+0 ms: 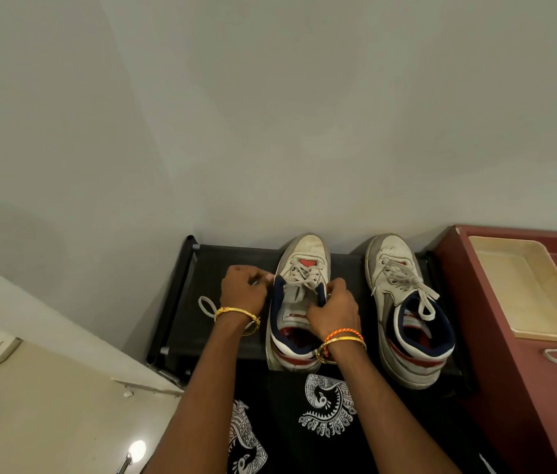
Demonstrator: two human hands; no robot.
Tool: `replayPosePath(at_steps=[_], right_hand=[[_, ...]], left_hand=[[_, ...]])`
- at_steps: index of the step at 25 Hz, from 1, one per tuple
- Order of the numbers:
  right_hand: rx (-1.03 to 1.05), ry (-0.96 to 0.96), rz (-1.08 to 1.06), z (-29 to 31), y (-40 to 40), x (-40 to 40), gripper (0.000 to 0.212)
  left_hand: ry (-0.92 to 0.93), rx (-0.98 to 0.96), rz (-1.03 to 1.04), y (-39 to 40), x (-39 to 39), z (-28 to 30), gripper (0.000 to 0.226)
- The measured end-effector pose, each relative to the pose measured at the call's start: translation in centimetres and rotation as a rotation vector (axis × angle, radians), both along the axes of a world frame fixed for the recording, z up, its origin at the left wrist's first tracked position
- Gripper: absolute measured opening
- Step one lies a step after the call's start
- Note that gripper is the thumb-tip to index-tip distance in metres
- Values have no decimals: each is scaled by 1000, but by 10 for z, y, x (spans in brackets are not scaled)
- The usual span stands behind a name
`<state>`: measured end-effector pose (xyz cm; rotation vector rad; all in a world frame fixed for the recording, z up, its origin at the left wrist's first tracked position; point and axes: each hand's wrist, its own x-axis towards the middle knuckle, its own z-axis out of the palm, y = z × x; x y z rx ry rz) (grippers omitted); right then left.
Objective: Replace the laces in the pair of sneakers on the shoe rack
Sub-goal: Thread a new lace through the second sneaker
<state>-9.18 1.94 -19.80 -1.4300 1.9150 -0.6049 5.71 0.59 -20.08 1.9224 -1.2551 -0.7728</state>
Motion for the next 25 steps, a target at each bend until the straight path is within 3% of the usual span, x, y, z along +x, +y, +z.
replayPosePath(at_steps=[2, 6, 8, 10, 11, 12, 13, 16, 18, 23, 25], right_hand=[[15, -35, -1, -1, 0, -1, 33], [54, -93, -10, -1, 0, -7, 29], [73, -127, -15, 0, 1, -10, 26], [93, -161, -25, 1, 2, -12, 24], [99, -174, -29, 0, 2, -13, 23], [104, -184, -33, 0, 2, -13, 22], [106, -193, -36, 0, 2, -12, 21], [103, -223, -40, 1, 4, -12, 21], [100, -229, -33, 1, 6, -13, 21], [80, -206, 1, -1, 8, -15, 24], [83, -202, 12, -2, 8, -16, 24]], left_hand=[[99, -68, 191, 0, 9, 3, 13], [506, -159, 704, 7, 27, 24, 17], [811, -237, 859, 11, 44, 25, 24], [1225, -316, 922, 14, 53, 25, 18], [1332, -308, 920, 15, 53, 25, 18], [1331, -247, 876, 15, 50, 25, 20], [1216, -139, 775, 15, 43, 26, 20], [623, 202, 267, 16, 6, 24, 12], [470, 290, 26, 13, -12, 14, 14], [332, 204, 74, 7, -18, 8, 16], [456, 92, 247, 8, -12, 14, 15]])
